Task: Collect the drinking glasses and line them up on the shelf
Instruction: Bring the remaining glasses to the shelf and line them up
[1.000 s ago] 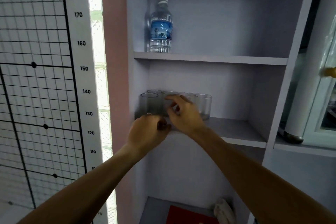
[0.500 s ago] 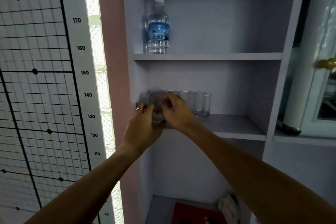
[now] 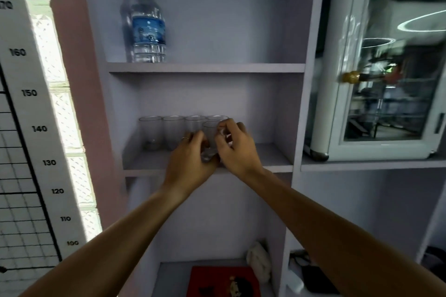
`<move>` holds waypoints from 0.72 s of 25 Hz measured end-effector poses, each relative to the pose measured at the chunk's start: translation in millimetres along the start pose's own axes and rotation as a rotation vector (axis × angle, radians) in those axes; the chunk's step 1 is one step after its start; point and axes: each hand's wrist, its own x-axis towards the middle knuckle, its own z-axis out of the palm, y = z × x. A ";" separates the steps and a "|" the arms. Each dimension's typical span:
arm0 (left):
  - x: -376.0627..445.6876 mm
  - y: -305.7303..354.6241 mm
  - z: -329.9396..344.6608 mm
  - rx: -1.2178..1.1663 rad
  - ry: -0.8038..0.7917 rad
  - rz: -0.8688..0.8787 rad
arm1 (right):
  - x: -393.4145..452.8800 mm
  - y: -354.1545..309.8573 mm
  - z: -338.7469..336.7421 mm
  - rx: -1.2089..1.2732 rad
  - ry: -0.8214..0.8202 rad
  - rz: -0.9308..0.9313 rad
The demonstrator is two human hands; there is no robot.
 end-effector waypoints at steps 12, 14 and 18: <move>14.4 15.1 34.4 -0.012 -0.176 0.080 | 5.8 34.9 -28.5 -0.111 0.045 0.143; 15.1 14.6 35.9 0.014 -0.178 0.085 | 7.1 34.4 -27.5 -0.111 0.041 0.160; 17.9 14.6 35.8 0.049 -0.233 0.105 | 10.0 32.9 -25.6 -0.110 0.033 0.190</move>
